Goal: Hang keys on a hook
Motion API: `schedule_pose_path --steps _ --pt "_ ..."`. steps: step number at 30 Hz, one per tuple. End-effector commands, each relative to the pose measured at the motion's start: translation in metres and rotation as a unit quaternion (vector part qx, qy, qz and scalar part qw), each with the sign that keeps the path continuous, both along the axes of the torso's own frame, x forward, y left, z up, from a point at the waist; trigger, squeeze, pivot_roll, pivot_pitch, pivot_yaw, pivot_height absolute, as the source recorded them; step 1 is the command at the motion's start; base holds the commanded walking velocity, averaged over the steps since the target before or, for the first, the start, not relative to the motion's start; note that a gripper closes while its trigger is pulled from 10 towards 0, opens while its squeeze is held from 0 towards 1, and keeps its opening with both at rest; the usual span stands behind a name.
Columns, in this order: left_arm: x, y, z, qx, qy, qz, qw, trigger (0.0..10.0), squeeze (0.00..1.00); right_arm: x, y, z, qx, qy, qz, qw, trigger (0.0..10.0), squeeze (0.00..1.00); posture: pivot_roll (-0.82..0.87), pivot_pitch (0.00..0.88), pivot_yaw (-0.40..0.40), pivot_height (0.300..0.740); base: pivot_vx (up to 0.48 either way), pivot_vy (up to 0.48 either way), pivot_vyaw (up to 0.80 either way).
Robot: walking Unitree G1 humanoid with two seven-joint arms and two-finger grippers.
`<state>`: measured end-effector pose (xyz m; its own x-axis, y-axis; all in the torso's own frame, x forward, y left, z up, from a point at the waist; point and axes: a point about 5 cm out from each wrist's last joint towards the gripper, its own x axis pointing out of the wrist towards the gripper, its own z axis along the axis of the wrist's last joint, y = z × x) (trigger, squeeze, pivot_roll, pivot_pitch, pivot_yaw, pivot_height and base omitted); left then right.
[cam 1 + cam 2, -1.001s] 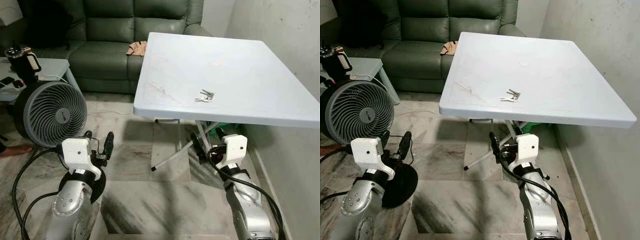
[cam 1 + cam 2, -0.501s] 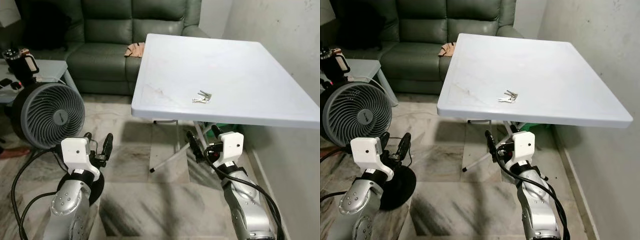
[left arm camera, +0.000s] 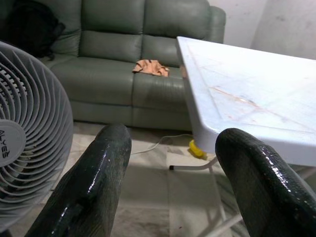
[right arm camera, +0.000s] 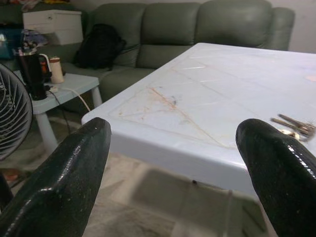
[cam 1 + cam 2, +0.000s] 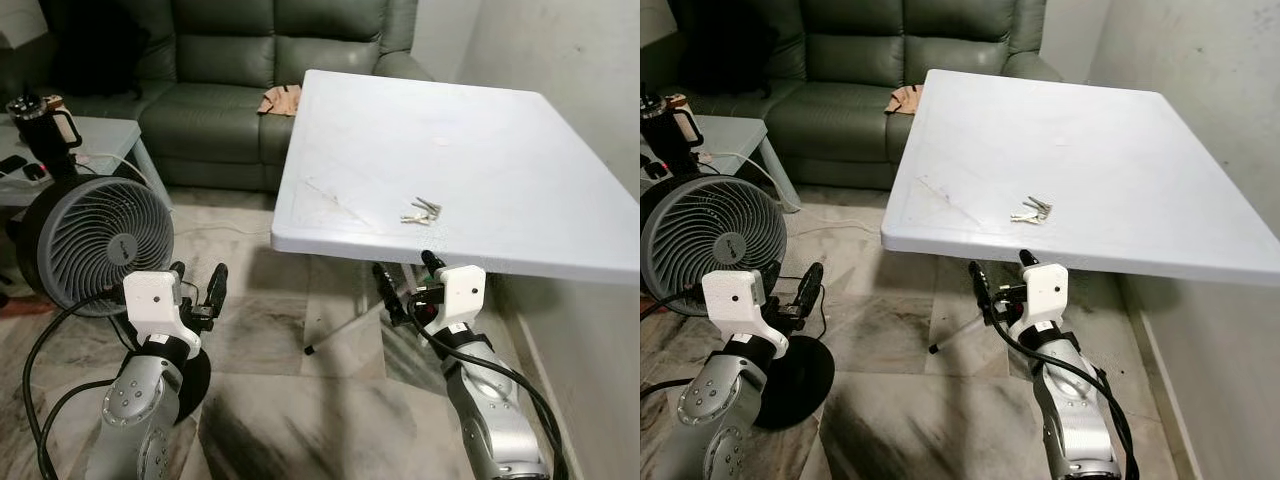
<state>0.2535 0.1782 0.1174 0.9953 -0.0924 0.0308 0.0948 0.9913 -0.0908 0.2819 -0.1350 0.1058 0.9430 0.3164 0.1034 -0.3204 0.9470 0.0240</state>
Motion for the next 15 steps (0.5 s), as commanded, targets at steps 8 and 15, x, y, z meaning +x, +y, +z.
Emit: schedule_pose_path --steps 8,15 --pt "0.0008 -0.0017 0.0085 -0.002 -0.01 -0.001 1.0 10.0 0.0 0.0015 0.0004 0.0079 0.0 -0.01 -0.002 1.0 10.0 0.0 -0.08 0.0 -0.034 0.724 0.384 0.0 0.0" --pt "0.0009 -0.0022 0.0091 -0.003 -0.009 -0.002 1.0 10.0 0.0 0.0015 0.0008 0.0082 0.0 -0.01 -0.001 1.0 10.0 0.0 -0.08 0.0 -0.035 0.724 0.384 0.0 0.0"
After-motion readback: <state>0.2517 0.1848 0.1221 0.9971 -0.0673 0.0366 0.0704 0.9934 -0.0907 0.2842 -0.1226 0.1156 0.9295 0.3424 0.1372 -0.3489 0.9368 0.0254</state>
